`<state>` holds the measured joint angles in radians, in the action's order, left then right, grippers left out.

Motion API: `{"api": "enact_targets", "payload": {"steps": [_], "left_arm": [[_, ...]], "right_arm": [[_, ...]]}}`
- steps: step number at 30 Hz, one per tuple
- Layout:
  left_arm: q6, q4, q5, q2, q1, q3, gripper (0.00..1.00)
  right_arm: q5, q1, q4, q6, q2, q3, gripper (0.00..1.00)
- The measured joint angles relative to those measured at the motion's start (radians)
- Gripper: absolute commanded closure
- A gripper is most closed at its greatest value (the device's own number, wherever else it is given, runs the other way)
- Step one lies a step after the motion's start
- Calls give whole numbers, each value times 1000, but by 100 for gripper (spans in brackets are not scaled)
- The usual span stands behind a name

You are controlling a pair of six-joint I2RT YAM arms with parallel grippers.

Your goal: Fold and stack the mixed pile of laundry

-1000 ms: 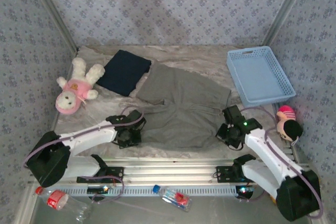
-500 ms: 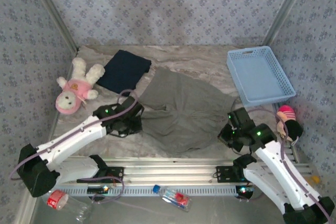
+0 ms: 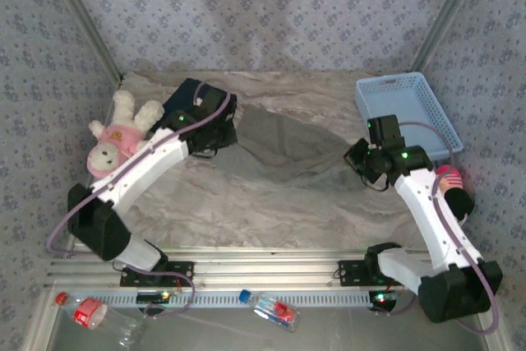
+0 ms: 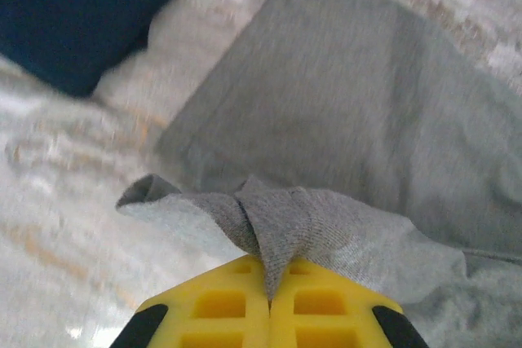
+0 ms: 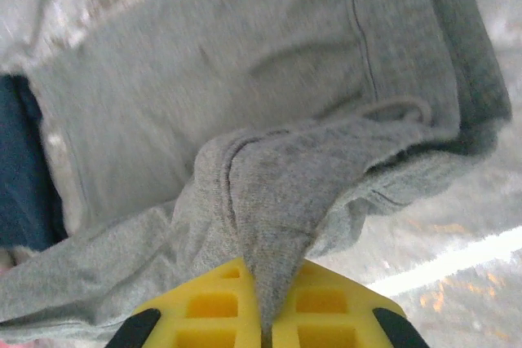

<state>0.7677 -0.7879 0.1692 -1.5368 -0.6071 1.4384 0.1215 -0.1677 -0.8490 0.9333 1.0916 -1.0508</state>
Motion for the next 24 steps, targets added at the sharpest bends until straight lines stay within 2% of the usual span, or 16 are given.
{"api": "enact_targets", "payload": {"steps": [2, 4, 5, 6, 7, 8, 10, 14, 16, 18, 20, 24], "left_arm": [[-31, 19, -7, -72, 30, 77, 100], [-66, 35, -18, -158, 60, 166, 100], [-85, 36, -24, -219, 76, 228, 95], [-105, 36, -32, -282, 92, 296, 65], [-119, 34, -48, -351, 106, 375, 30], [-132, 16, -68, -436, 122, 479, 2], [-139, -60, -111, -658, 156, 785, 0], [-148, -261, -159, -1061, 200, 1417, 0], [-151, -343, -174, -1152, 213, 1563, 0], [-155, -414, -188, -1147, 216, 1568, 1], [-166, -416, -199, -1086, 214, 1474, 1], [-192, -344, -215, -846, 196, 1099, 4]], "right_arm": [[-6, 32, 34, -10, 49, -33, 100], [-8, 68, 80, -16, 106, -59, 85], [-8, 90, 113, -16, 138, -65, 79], [-1, 116, 156, -14, 179, -70, 69], [5, 137, 196, -21, 215, -75, 48], [9, 163, 242, -26, 269, -89, 28], [17, 203, 288, -39, 385, -156, 24], [16, 223, 340, -90, 510, -301, 23], [15, 210, 342, -113, 510, -344, 25], [16, 196, 360, -132, 493, -364, 27], [18, 185, 364, -142, 471, -359, 30], [23, 171, 359, -168, 424, -304, 38]]}}
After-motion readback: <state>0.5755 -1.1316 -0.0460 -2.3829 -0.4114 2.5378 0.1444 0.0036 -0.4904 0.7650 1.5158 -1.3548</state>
